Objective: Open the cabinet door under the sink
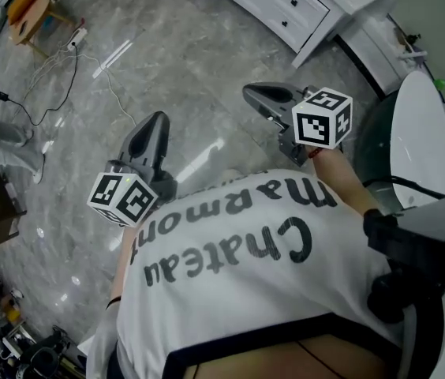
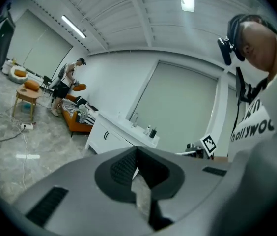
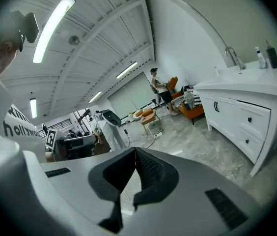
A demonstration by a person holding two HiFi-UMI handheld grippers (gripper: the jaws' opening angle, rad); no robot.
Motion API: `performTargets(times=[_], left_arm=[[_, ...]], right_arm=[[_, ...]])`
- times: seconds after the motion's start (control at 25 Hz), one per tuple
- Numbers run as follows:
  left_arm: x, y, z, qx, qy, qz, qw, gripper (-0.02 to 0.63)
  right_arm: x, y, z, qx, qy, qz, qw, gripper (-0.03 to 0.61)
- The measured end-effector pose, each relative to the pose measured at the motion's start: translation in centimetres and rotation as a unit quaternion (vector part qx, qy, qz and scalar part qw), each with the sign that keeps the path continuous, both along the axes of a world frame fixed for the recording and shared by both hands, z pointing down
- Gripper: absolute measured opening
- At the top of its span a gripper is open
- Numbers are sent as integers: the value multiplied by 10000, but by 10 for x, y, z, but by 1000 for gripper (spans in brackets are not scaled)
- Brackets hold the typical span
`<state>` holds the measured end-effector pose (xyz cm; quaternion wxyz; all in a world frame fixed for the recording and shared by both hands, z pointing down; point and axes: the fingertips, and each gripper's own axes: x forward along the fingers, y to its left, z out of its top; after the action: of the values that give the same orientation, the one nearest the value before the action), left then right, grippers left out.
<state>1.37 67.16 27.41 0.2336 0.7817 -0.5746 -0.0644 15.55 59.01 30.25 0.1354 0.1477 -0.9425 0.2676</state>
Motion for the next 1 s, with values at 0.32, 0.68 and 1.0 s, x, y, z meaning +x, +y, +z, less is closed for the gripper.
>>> performTargets(times=[0.32, 0.68, 1.0], left_arm=[[8, -41, 3, -34, -207, 158, 9997, 8], [-30, -85, 11, -54, -273, 139, 9995, 6], [-80, -212, 11, 130, -492, 575, 9970, 7]], right_arm=[[15, -37, 14, -226, 58, 267, 9994, 11], [8, -78, 21, -184, 182, 596, 9979, 11], [-19, -186, 26, -249, 91, 1266, 9916, 11]])
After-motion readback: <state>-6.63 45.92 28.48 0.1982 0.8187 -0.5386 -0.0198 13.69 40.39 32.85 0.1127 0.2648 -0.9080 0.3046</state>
